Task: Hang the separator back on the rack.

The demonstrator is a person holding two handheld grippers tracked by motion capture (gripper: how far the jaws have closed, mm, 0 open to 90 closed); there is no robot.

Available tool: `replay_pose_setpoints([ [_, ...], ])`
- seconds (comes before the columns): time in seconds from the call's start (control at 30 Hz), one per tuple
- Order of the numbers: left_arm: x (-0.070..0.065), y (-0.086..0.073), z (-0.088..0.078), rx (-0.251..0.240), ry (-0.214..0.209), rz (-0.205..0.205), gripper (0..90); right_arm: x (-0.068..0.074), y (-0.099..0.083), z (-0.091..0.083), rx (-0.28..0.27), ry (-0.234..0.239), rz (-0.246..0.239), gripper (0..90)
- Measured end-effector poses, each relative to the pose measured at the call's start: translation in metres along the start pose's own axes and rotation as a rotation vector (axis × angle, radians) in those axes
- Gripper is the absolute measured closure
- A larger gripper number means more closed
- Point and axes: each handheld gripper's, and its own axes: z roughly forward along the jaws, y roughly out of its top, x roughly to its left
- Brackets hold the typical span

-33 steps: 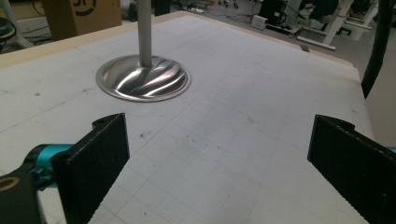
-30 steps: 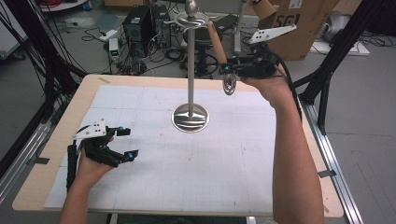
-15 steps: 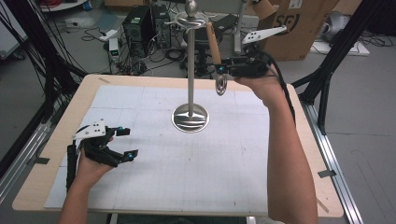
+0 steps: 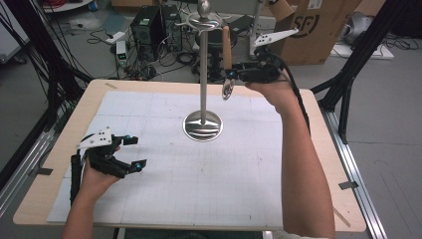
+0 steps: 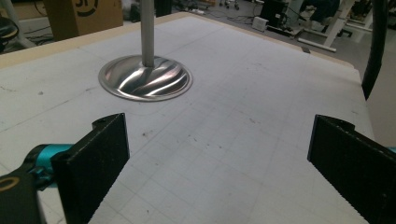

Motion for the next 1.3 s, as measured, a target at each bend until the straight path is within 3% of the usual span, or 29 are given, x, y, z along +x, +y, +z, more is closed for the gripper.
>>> replay_pose_setpoints([
  [0.1,0.0,0.0,0.0,0.002,0.0,0.001,6.0,0.0,0.001,-0.001,-0.019,-0.019,-0.001,54.5],
  [0.47,-0.001,0.0,0.002,0.008,-0.003,0.007,6.1,0.012,-0.006,-0.014,0.002,-0.069,-0.051,42.3],
  [0.93,-0.002,0.0,0.004,0.011,-0.008,0.006,6.1,0.021,-0.048,-0.034,0.009,-0.094,-0.048,39.4],
  [1.3,-0.003,0.0,0.004,0.007,-0.013,0.01,6.1,0.027,-0.076,-0.048,-0.04,-0.105,-0.018,37.2],
])
